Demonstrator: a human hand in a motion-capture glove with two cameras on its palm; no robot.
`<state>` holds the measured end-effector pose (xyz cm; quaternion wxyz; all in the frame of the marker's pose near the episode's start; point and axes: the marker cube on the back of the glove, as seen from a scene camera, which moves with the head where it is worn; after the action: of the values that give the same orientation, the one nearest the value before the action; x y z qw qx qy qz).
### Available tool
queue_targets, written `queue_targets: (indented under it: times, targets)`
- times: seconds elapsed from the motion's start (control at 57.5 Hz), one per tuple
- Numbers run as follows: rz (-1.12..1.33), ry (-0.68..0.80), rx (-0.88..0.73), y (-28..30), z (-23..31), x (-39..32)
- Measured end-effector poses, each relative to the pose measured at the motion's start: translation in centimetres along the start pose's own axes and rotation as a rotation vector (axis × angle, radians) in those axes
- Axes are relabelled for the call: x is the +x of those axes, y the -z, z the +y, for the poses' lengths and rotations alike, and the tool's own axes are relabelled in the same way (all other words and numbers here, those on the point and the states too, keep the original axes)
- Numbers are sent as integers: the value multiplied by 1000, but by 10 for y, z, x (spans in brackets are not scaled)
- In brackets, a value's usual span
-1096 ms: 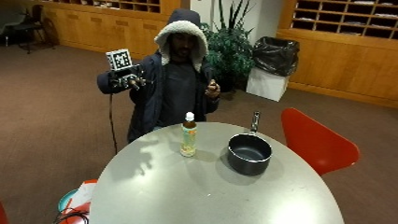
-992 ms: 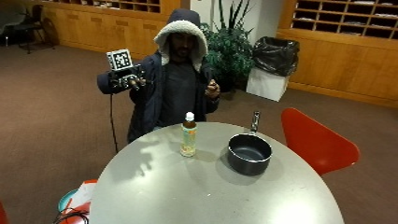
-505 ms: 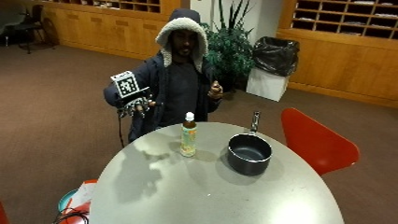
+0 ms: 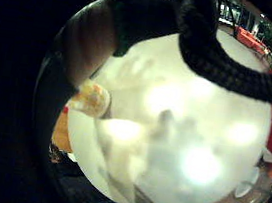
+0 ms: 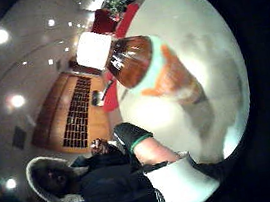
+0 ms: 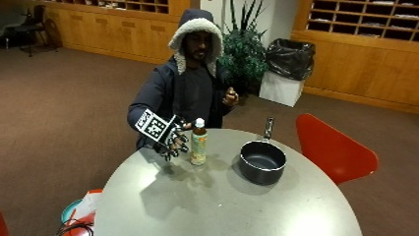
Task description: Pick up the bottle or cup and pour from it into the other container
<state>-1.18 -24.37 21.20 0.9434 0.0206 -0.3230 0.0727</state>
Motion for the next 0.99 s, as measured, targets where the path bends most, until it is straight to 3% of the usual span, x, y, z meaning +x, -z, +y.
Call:
queue_targets:
  times: [0.47,0.522,0.609,0.783,0.992]
  targets:
    - [-499,21,165,-71,-33,-22]
    - [-517,80,267,-73,-43,-21]
    - [-530,64,128,-74,-31,-21]
    - [-551,62,148,-75,-30,-23]
    - [-579,169,347,-46,-52,-46]
